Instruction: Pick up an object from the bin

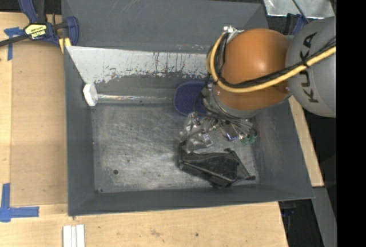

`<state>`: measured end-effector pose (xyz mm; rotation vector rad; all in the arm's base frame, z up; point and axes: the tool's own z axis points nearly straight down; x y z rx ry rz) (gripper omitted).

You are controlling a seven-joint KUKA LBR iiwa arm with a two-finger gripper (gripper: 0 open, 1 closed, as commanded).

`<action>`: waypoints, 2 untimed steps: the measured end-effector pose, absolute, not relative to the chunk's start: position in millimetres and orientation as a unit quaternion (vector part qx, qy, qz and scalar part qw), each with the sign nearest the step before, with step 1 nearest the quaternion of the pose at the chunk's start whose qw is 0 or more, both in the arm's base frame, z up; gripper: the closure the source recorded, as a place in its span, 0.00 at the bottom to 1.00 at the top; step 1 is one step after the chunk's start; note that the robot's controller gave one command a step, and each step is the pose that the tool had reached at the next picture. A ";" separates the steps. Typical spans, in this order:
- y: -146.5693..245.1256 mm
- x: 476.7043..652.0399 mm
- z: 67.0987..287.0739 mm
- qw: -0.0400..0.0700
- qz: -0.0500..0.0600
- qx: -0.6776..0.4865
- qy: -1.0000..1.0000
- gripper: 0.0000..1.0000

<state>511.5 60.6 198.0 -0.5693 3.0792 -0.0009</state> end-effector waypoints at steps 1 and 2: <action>58.1 505.8 121.8 -0.002 0.000 -0.104 0.995 1.00; 21.2 506.1 214.8 0.004 -0.001 -0.367 0.930 1.00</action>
Offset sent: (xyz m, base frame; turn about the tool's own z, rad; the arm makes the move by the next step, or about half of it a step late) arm -0.0048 -0.0020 -0.0734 0.1556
